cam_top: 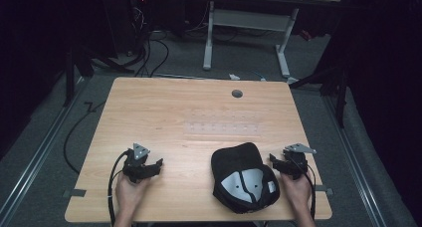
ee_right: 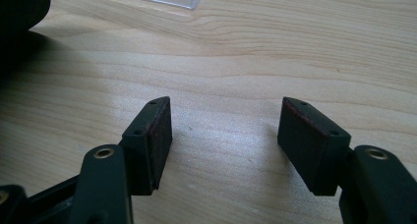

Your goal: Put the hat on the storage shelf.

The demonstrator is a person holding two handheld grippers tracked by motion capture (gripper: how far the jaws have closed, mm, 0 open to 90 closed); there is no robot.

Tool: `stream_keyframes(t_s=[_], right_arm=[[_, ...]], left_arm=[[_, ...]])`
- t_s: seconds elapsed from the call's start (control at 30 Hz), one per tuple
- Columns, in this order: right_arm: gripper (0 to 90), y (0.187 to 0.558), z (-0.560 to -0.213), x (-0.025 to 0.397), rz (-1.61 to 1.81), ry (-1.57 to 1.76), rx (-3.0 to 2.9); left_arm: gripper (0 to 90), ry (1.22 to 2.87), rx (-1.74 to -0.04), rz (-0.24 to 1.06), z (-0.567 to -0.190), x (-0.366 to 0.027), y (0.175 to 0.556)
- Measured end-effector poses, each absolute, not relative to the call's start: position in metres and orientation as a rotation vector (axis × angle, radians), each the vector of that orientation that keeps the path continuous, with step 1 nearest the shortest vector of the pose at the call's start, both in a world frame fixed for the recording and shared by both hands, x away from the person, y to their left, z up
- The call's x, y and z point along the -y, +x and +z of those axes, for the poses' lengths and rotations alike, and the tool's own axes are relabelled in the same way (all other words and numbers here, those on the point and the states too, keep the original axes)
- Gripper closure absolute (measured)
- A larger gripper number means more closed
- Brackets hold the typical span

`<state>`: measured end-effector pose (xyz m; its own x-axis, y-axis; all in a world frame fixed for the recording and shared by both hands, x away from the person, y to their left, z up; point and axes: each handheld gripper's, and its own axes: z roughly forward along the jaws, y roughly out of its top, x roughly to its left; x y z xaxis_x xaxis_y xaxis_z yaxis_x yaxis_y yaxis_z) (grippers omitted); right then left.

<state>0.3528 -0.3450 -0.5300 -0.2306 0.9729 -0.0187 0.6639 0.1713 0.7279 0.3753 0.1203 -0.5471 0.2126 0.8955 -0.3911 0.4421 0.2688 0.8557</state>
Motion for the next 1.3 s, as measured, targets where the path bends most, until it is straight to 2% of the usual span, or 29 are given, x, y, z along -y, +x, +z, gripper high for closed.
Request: stream_keyframes(t_s=[0.37,0.57,0.93,1.3], right_arm=[[38.7,0.353,-0.53,0.345,0.837,1.537,-1.969],[49.2,0.353,-0.53,0.346,0.839,1.53,-1.961],[55.7,0.346,-0.524,0.35,0.888,1.529,-1.999],[55.7,0.332,-0.509,0.356,0.971,1.545,-1.999]], left_arm=[[29.5,1.348,-1.408,0.504,-0.547,-0.12,0.375],[29.3,1.349,-1.407,0.503,-0.547,-0.12,0.375],[30.1,1.347,-1.406,0.501,-0.547,-0.12,0.375],[30.1,1.347,-1.405,0.499,-0.547,-0.12,0.375]])
